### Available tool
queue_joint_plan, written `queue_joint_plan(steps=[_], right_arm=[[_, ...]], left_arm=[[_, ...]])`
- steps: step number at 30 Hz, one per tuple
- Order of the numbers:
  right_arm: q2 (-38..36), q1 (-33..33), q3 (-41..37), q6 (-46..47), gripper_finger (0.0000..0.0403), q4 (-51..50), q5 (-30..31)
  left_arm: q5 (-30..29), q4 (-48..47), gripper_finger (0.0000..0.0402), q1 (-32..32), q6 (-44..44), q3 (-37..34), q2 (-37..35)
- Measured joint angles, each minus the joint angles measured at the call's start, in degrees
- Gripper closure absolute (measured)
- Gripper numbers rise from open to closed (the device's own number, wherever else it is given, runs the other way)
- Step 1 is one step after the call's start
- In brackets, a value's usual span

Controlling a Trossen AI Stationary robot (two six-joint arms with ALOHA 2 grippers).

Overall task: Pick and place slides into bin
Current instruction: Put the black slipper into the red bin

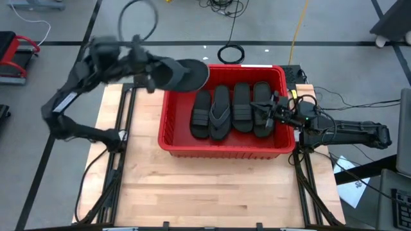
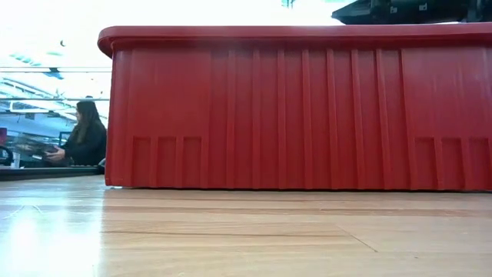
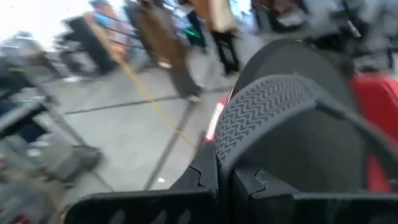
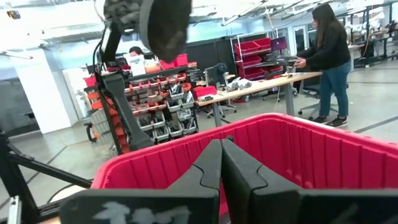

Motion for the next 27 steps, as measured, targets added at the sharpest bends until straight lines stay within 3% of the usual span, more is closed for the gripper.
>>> queue_joint_plan(steps=[5, 10, 16, 21, 27], right_arm=[[0.0, 0.01, 0.0, 1.8, 0.0403, -0.04, -1.47], [0.0, 0.01, 0.0, 1.76, 0.0403, -0.33, -1.47], [0.0, 0.01, 0.0, 1.21, 0.0403, -0.77, -1.4], [0.0, 0.01, 0.0, 1.36, 0.0403, -1.74, -1.38], [0.0, 0.01, -0.02, 1.39, 0.0403, -3.04, -1.37]], left_arm=[[21.66, -11.58, 0.0402, 9.14, 14.54, 8.56, 8.99], [30.99, -22.46, 0.0402, 13.37, 25.39, 15.64, 17.95], [31.24, -25.33, 0.0402, 10.82, 36.58, 18.2, 28.42], [29.26, -27.21, 0.0402, 7.14, 43.0, 18.58, 32.48], [19.33, -30.89, 0.0402, 3.55, 54.74, 16.26, 35.81]])
